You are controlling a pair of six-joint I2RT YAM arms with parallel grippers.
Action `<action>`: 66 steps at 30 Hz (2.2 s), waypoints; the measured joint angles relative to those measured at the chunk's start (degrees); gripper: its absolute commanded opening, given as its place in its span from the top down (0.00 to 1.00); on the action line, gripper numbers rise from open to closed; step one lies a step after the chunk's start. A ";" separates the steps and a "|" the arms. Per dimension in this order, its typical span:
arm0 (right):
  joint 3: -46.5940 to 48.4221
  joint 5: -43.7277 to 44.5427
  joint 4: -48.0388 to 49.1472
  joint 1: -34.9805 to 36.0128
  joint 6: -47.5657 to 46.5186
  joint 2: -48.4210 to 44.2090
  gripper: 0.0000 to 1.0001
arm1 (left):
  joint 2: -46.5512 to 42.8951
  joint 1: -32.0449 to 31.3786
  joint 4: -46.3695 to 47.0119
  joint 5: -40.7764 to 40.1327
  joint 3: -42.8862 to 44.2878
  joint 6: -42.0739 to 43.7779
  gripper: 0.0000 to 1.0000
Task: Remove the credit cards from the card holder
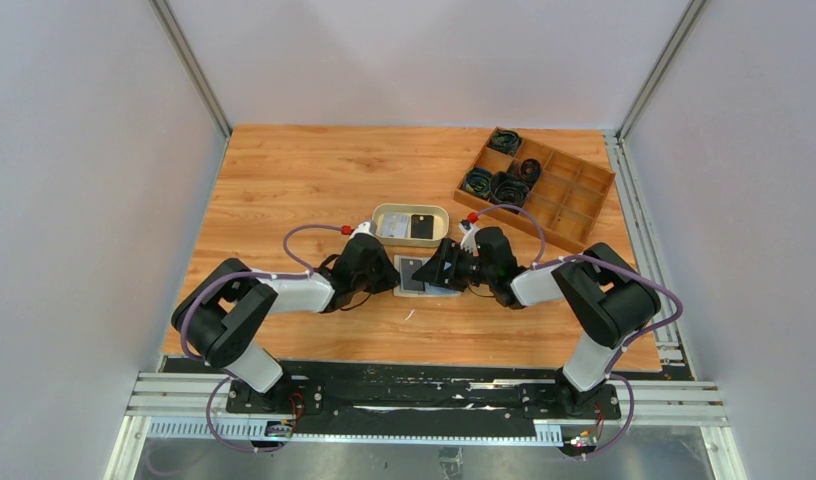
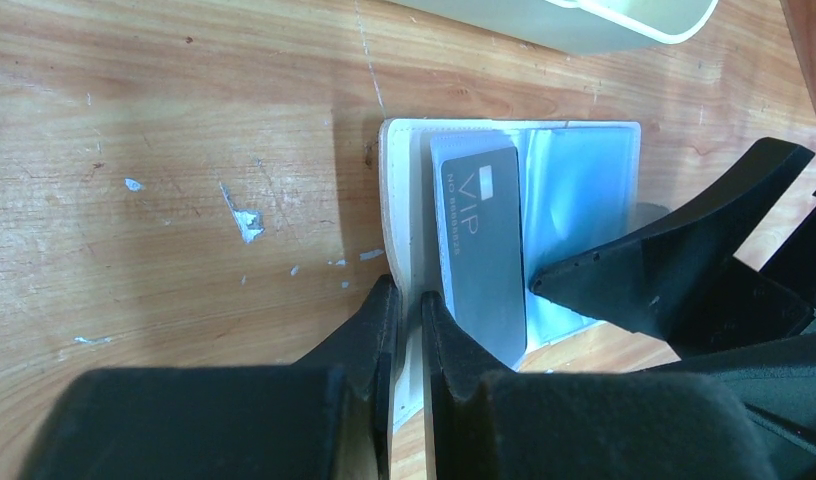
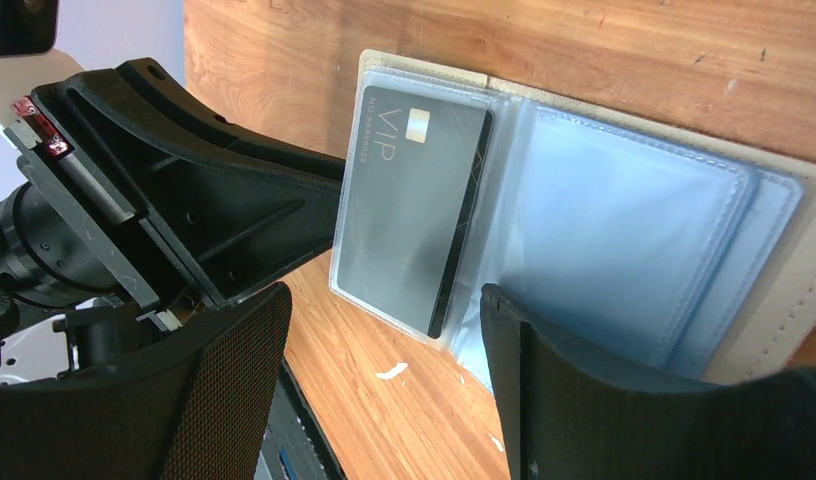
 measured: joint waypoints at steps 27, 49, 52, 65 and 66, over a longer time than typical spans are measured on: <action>0.04 -0.42 0.20 0.02 -1.33 0.11 0.25 | -0.24 1.01 -1.49 -0.76 0.15 0.35 0.71; 0.59 -0.55 -0.31 0.00 -1.75 0.33 0.25 | 0.17 2.12 2.01 0.68 -1.36 -0.07 1.00; 1.42 -0.48 -1.27 0.00 -2.05 0.57 0.25 | 0.17 2.12 2.01 0.66 -1.36 -0.04 1.00; 6.10 0.55 -4.70 0.07 -3.04 2.80 0.25 | 0.44 2.12 2.25 0.72 -1.36 -0.02 1.00; 6.10 0.46 -4.46 0.09 -3.04 2.86 0.25 | 0.46 2.12 2.25 0.72 -1.36 -0.02 1.00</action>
